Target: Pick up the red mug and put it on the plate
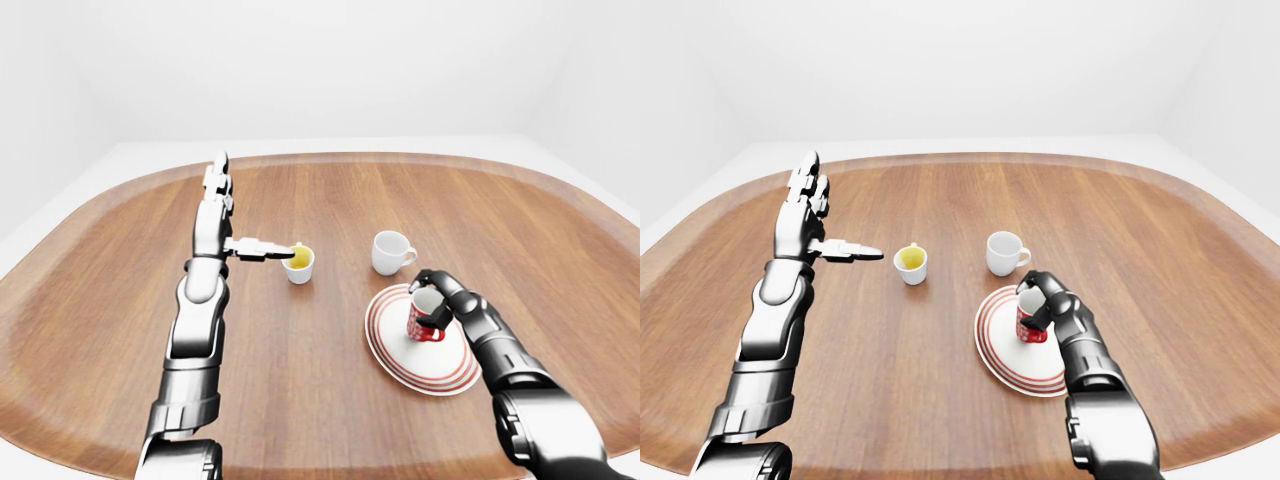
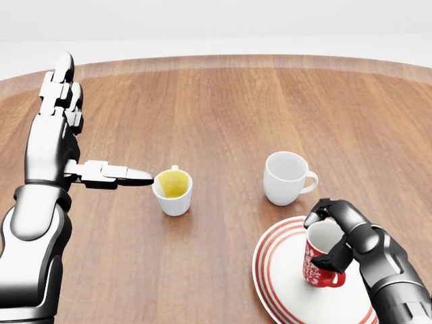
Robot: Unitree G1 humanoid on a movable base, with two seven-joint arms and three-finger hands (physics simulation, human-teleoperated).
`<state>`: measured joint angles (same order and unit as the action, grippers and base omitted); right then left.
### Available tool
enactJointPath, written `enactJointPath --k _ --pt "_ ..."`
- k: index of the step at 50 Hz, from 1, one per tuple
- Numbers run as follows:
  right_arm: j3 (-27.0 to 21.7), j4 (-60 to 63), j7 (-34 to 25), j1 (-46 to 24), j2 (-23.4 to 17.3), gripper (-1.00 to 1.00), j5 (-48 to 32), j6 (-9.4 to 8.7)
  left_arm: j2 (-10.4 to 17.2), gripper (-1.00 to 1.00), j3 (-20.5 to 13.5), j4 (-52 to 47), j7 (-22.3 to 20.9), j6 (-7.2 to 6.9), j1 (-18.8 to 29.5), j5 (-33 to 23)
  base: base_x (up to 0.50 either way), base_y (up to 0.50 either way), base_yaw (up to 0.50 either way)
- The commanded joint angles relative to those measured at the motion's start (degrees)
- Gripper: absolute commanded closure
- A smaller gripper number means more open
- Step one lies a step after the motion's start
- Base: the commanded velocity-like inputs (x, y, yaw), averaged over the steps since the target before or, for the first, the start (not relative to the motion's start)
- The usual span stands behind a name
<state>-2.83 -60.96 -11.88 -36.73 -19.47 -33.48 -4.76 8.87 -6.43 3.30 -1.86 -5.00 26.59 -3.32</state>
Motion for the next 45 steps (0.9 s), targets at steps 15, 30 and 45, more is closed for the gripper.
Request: enactJointPath --k 15,30,45 --pt "0.0 -4.8 8.3 -0.5 -0.2 1.0 0.7 2.67 0.1 -1.0 -0.2 -0.1 0.0 0.0 -0.4 0.2 0.0 0.0 0.0" --pt "0.3 -6.1 10.6 0.0 -0.6 1.0 0.3 3.96 -0.2 -1.0 0.1 -0.1 0.1 0.0 -0.3 0.1 0.0 0.0 0.0" --pt "0.1 -6.6 12.0 0.0 -0.6 1.0 0.7 5.09 -0.2 -1.0 0.0 0.5 0.2 0.0 -0.2 0.4 0.0 0.0 0.0"
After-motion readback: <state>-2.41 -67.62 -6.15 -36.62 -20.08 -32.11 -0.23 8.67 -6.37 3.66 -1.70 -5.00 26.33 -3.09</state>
